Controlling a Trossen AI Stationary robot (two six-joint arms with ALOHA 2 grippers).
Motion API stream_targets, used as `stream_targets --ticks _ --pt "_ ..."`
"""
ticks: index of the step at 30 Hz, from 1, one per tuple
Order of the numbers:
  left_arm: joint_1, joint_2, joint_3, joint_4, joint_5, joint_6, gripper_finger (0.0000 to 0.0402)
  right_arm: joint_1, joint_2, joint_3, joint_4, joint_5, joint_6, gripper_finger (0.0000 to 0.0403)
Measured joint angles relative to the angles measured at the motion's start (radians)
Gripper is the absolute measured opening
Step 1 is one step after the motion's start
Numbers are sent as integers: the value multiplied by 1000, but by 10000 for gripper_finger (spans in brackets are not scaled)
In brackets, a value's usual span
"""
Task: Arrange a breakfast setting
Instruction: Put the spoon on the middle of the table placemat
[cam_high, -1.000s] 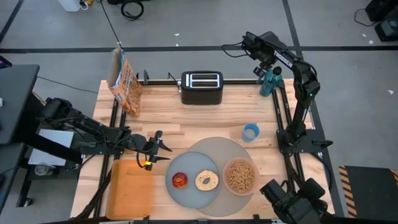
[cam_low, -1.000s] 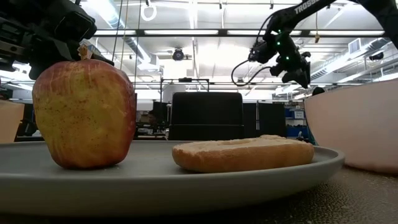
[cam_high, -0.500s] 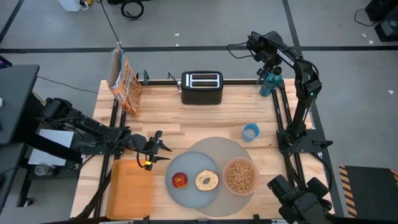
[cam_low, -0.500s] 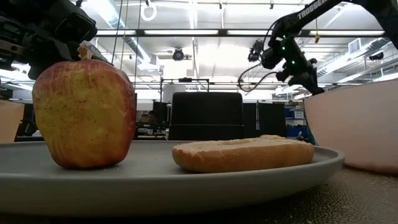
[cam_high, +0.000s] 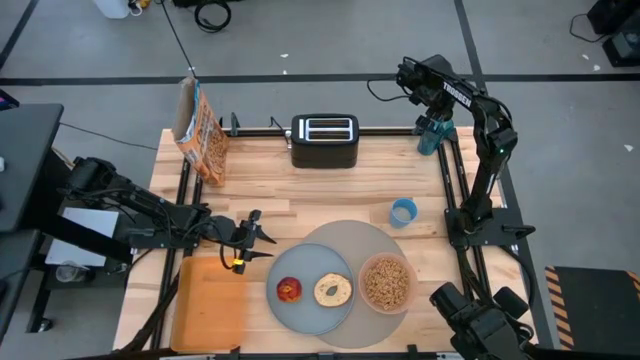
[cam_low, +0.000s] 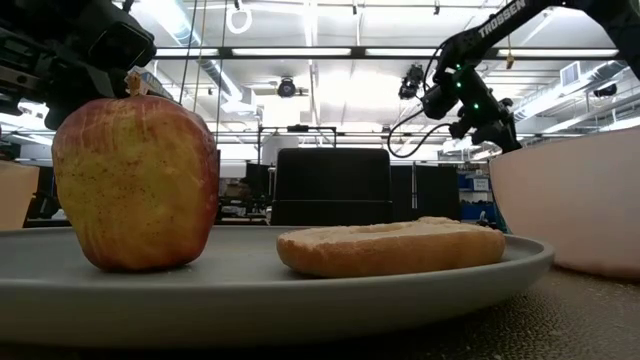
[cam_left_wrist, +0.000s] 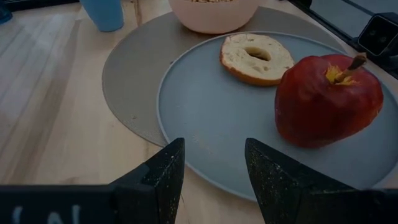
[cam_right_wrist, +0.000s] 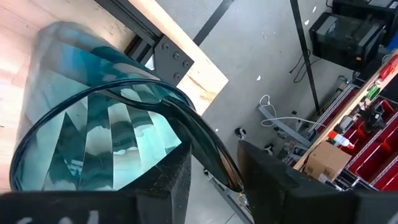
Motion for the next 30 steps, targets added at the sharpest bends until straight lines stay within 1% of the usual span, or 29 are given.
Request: stream_targets --ticks 10,20,30 --pt "0 0 0 0 -1 0 178 5 0 0 0 -6 8 92" --pt "0 0 0 0 -1 0 178 46 0 0 0 -56 9 68" --pt "0 0 0 0 -1 -2 178 67 -1 2 -7 -73 43 39"
